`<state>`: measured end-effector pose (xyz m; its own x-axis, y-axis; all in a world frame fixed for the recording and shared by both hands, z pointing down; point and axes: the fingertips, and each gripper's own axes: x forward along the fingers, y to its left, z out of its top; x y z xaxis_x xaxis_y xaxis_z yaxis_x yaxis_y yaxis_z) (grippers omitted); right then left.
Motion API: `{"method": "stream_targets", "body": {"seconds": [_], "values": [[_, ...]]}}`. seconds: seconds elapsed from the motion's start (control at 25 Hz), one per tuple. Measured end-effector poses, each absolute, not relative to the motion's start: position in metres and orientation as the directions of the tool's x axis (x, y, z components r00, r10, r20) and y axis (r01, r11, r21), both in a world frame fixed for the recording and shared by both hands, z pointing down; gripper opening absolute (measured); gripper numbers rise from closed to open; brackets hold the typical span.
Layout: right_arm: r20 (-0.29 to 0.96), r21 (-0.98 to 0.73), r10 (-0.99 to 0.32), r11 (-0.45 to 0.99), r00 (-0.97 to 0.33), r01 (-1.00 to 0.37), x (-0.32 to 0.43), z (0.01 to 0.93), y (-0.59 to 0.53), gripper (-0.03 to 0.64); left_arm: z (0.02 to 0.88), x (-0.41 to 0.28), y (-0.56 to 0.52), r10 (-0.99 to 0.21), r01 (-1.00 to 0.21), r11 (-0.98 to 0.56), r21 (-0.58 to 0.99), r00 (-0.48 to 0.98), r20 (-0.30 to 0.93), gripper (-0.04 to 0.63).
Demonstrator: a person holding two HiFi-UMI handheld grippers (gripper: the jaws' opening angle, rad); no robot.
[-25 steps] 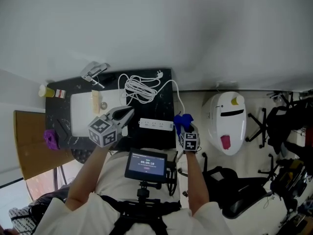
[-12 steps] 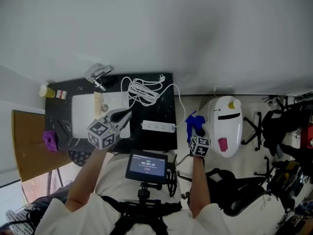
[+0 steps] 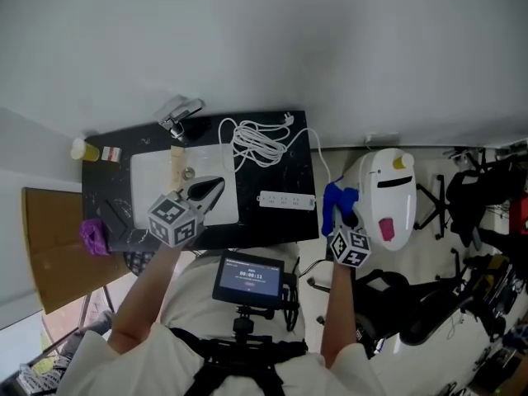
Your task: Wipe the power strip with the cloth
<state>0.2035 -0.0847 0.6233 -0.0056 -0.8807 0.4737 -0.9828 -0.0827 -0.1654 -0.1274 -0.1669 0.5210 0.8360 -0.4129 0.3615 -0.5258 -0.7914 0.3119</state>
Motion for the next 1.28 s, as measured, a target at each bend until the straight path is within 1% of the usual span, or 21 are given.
{"method": "stream_targets", "body": {"seconds": [0.32,0.6,0.96,1.12,1.28], "values": [[0.407,-0.179,-0.913,-0.038,-0.039,-0.983,0.154,0.589,-0.085,0.100,0.532,-0.168,-0.158,-0.396,-0.526,-0.811,0.257,0.816,0.422,0.005],[0.344,-0.198,-0.933,0.042,-0.109,-0.979,0.138,0.563,-0.086,0.100,0.522,-0.170,-0.146,-0.436,-0.558,-0.800,0.221,0.793,0.426,0.005],[0.319,-0.205,-0.932,0.111,-0.173,-0.972,0.162,0.551,-0.045,0.100,0.508,-0.137,-0.101,-0.512,-0.624,-0.751,0.214,0.756,0.408,0.005],[0.332,-0.194,-0.915,0.169,-0.227,-0.966,0.178,0.542,-0.009,0.100,0.492,-0.120,-0.065,-0.581,-0.682,-0.684,0.257,0.723,0.374,0.005],[0.320,-0.192,-0.910,0.209,-0.263,-0.959,0.200,0.527,0.031,0.100,0.485,-0.092,-0.013,-0.590,-0.689,-0.676,0.263,0.719,0.367,0.005]]}}
